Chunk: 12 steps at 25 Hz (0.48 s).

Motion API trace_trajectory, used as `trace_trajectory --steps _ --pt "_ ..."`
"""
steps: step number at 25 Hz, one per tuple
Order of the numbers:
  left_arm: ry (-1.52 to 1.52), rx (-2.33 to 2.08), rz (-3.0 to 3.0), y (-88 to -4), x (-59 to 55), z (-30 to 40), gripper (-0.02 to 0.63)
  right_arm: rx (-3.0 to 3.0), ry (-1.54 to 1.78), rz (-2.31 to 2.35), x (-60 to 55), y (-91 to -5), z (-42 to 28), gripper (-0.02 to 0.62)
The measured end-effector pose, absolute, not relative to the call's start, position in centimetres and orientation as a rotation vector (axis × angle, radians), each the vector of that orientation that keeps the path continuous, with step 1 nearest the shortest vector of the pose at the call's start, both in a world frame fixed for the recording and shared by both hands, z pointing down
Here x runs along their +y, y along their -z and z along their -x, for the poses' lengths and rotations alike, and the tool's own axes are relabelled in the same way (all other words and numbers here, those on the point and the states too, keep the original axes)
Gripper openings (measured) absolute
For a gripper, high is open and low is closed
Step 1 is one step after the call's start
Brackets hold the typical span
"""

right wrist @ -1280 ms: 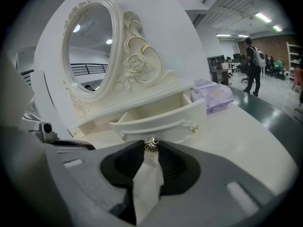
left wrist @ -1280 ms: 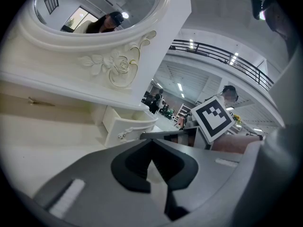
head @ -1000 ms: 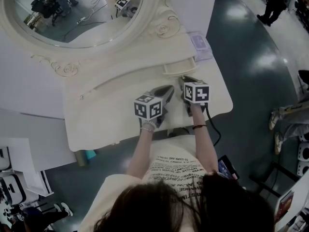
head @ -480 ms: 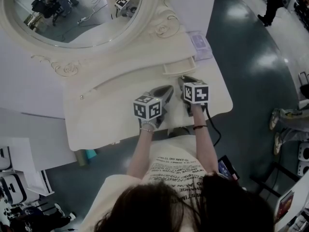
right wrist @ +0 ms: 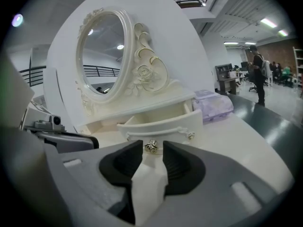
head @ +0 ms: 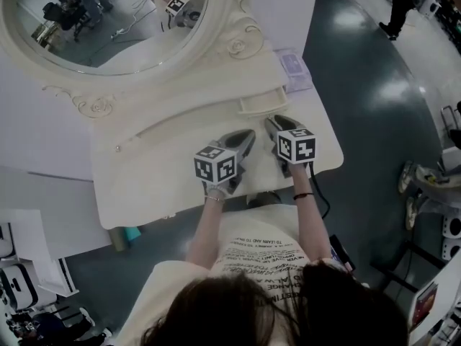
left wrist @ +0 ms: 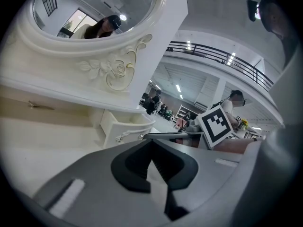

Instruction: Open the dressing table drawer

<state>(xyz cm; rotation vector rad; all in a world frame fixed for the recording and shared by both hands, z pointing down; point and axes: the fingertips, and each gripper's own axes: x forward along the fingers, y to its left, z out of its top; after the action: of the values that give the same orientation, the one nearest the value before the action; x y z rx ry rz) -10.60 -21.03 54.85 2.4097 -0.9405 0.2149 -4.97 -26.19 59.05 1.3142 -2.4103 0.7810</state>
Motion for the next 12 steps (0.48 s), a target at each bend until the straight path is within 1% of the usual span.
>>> trace_trajectory --steps 4,6,12 --pt "-0.190 -0.935 -2.430 -54.5 -20.8 10.6 0.000 -2.453 -0.727 -1.262 -25.5 -58.5 5.4 0.120" --pt "-0.175 -0.929 -2.446 -54.1 -20.9 10.3 0.000 -2.470 -0.693 -1.258 -25.3 -58.0 5.5 0.103" --pt "-0.138 -0.917 -2.508 -52.4 -21.0 10.1 0.000 -2.563 -0.638 -1.231 -24.9 -55.7 6.3 0.089"
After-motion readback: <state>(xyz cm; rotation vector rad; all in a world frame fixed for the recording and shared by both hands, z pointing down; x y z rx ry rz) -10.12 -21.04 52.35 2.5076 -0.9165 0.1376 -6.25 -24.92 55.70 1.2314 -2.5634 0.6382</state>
